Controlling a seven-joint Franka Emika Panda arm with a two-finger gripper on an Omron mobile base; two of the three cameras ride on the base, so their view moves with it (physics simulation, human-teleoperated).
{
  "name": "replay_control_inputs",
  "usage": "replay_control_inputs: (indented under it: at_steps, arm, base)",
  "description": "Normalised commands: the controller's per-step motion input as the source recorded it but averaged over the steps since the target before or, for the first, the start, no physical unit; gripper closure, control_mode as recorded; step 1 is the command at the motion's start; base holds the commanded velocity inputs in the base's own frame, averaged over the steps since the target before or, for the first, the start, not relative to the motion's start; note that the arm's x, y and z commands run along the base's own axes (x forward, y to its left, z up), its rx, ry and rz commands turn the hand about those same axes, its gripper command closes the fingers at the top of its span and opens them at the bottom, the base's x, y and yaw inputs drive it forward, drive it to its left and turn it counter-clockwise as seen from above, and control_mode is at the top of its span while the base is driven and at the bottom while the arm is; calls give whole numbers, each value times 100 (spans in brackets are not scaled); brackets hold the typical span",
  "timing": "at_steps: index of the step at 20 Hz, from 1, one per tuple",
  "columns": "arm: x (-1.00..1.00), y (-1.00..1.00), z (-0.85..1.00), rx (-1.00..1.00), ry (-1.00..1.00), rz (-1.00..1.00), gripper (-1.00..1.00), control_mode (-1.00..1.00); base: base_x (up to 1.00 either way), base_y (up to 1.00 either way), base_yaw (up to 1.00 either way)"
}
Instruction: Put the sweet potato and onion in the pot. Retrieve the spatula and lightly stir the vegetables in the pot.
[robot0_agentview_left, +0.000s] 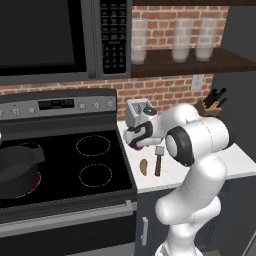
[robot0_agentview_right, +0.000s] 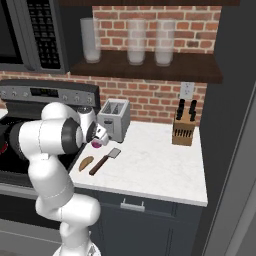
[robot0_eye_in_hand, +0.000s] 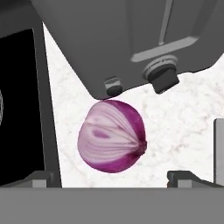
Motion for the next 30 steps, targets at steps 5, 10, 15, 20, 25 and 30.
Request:
replay_control_inputs:
  at_steps: [5, 10, 15, 20, 25, 30]
  arm:
    - [21, 0, -5, 5, 0, -4, -100, -100]
    - [24, 0, -9, 4, 0, -5, -100, -100]
    - [3, 0, -13, 0, 3, -6, -100, -100]
    - [0, 0, -21, 0, 6, -5, -100, -100]
    - [0, 0, -17, 0, 3, -4, -100, -100]
    - [5, 0, -15, 0, 0, -4, 100, -100]
  base:
    - [0, 0, 0]
    - [0, 0, 0]
    - [0, 0, 0]
    - [0, 0, 0]
    - [0, 0, 0]
    - [0, 0, 0]
